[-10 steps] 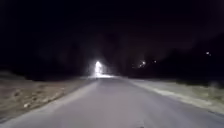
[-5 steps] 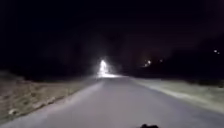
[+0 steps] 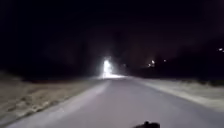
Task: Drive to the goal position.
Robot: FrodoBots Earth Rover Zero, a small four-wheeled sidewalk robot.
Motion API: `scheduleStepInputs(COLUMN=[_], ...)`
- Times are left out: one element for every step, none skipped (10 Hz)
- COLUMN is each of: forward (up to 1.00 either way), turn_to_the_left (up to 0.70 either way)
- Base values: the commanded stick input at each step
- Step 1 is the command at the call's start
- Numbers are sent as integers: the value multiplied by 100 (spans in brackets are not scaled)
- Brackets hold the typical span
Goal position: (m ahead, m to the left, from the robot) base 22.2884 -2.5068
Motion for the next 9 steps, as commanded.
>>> scheduleStepInputs(forward=[100,100,100,100,100,100,100,100,100], turn_to_the_left=[3,3,3,3,3,3,1,0,0])
